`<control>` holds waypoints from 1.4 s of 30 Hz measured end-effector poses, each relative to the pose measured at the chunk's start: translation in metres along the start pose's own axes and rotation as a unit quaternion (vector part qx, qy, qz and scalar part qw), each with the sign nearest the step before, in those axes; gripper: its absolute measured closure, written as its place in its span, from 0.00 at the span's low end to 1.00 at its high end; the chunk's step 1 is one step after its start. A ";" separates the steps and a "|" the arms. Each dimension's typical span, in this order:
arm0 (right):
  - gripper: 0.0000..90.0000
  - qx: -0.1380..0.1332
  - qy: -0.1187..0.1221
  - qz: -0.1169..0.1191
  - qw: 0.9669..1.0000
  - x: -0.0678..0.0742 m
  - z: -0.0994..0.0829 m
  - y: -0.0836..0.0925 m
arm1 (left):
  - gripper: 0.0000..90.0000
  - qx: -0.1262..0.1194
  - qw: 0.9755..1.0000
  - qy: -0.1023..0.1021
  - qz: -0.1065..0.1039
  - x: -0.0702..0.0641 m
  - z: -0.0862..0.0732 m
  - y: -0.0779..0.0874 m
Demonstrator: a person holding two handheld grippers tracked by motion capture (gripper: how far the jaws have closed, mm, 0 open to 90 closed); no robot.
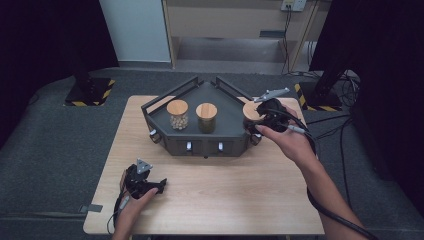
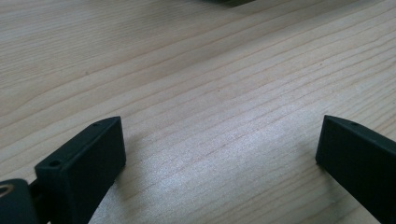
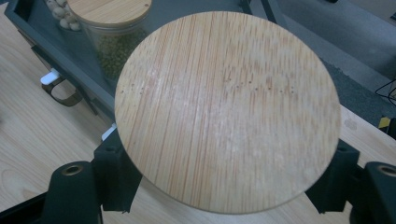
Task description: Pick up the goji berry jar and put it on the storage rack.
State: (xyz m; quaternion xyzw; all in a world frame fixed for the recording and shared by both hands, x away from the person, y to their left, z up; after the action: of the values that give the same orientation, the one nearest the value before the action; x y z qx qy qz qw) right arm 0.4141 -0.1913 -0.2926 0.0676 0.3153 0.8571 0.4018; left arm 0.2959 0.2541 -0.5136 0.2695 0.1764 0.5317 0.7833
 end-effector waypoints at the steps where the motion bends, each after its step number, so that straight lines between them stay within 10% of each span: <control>1: 0.29 0.001 -0.001 0.000 1.000 0.000 0.000 -0.001 | 0.00 0.000 1.000 0.000 0.000 0.000 0.000 0.000; 42: 0.29 0.017 -0.017 0.002 1.000 0.005 0.013 -0.067 | 0.00 0.000 1.000 0.000 0.001 0.000 0.000 0.000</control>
State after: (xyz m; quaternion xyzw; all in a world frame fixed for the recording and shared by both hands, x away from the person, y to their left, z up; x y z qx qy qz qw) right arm 0.4587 -0.1489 -0.3226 0.0895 0.3233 0.8510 0.4040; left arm 0.2957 0.2538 -0.5136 0.2693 0.1762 0.5322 0.7831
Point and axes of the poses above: each handheld gripper's, and its own axes: y roughly backward along the jaws, z roughly out of its top, x roughly to its left, the point moved 8 cm from there along -y, roughly forward along the jaws, and after that the axes turned 7 degrees about -x, right-handed, at the moved point
